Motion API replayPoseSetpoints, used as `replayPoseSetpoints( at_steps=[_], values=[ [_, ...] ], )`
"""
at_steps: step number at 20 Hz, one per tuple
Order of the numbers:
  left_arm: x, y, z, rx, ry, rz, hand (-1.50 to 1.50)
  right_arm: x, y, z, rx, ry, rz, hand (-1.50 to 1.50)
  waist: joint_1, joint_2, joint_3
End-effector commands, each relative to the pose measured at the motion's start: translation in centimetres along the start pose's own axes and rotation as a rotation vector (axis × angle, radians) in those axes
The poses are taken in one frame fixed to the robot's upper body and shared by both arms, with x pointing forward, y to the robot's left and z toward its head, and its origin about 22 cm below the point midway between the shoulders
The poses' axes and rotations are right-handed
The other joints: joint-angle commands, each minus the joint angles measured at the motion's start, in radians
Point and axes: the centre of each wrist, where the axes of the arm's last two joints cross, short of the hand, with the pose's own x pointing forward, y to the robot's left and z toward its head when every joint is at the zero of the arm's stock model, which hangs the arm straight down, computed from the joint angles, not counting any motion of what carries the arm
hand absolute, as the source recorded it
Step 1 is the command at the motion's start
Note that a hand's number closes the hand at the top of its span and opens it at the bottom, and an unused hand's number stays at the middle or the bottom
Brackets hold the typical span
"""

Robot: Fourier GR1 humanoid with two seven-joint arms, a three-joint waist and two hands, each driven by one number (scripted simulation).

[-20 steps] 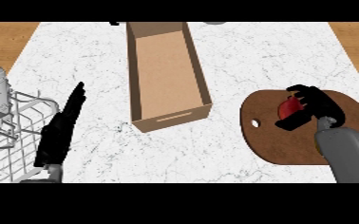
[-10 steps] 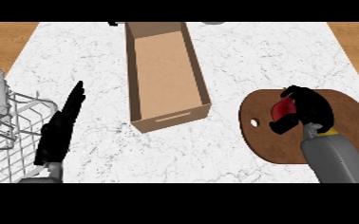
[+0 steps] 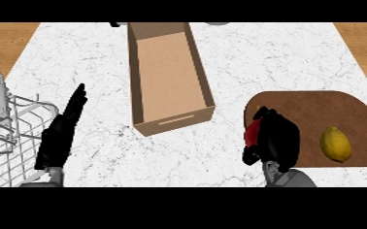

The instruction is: Pick the pear from the cutting board and place it in the cardboard box

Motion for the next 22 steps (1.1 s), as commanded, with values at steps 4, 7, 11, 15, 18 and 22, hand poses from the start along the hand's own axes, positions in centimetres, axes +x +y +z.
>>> replayPoseSetpoints(
  at_steps=[4, 7, 11, 15, 18, 22],
  values=[
    [-0.5, 2.1, 1.0, 0.041, 0.037, -0.031, 0.0, 1.8, -4.6, 4.2, -0.133, 0.012, -0.067, 1.5, 0.008, 0.005, -0.001],
    [0.0, 1.7, 1.0, 0.034, 0.03, -0.021, 0.0, 2.4, -6.7, 5.7, -0.188, -0.143, -0.26, 1.5, 0.009, 0.003, 0.0],
    [-0.7, 0.6, 0.0, 0.035, 0.034, -0.035, 0.0, 3.9, -10.4, 6.3, -0.279, -0.313, -0.419, 1.5, 0.009, 0.007, -0.001],
    [1.2, 1.2, 0.4, 0.016, 0.03, -0.034, 0.0, 7.0, -11.5, 6.4, -0.313, -0.381, -0.475, 1.5, 0.022, 0.007, 0.0],
    [-1.0, 1.6, -0.7, 0.034, 0.038, -0.036, 0.0, 8.9, -12.5, 6.4, -0.291, -0.431, -0.495, 1.5, 0.018, 0.009, -0.001],
    [0.5, 0.4, -0.6, 0.006, 0.03, -0.033, 0.0, 13.1, -15.2, 5.2, -0.307, -0.424, -0.495, 1.5, 0.026, 0.009, -0.001]
  ],
)
